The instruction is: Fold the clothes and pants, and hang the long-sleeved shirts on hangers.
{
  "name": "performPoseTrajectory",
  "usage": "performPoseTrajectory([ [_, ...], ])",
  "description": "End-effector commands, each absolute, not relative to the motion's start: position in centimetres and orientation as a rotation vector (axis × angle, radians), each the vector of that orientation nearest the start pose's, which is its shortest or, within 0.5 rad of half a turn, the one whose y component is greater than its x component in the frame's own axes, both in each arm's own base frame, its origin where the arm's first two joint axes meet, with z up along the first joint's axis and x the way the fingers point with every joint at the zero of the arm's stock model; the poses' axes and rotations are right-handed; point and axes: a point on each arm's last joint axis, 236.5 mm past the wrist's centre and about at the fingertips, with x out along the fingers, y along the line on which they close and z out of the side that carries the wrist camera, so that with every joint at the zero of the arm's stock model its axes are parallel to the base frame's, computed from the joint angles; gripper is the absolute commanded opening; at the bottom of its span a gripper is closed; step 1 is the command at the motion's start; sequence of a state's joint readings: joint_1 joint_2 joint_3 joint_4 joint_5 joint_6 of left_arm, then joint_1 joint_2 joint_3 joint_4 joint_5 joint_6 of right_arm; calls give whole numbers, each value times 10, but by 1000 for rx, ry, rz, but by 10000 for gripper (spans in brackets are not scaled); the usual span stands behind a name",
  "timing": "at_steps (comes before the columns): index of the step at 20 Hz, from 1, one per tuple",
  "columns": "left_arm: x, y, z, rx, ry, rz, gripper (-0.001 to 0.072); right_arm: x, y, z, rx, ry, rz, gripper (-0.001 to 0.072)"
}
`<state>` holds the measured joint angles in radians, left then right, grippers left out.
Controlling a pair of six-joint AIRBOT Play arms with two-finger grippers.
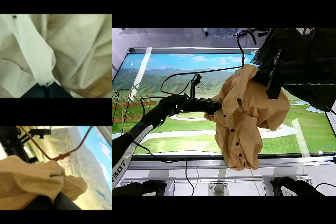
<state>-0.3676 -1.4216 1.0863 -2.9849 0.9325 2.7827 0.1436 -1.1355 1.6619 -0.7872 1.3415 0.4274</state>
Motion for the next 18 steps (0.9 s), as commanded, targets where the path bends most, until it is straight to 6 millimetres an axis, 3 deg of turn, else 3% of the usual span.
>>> performPoseTrajectory([
  [1, 385, -322, 98, -242, 587, -1144, 35, 337, 207, 291, -632, 305, 1106, 29],
  [5, 408, -267, 151, -255, 462, -1036, 34, 358, 171, 265, -773, 418, 976, 29],
  [8, 402, -237, 204, -216, 335, -989, 34, 371, 153, 249, -821, 486, 914, 29],
  [13, 364, -226, 272, -134, 174, -987, 34, 407, 127, 208, -805, 645, 802, 30],
  [18, 337, -229, 295, -144, 148, -1017, 34, 435, 120, 189, -762, 685, 728, 30],
])
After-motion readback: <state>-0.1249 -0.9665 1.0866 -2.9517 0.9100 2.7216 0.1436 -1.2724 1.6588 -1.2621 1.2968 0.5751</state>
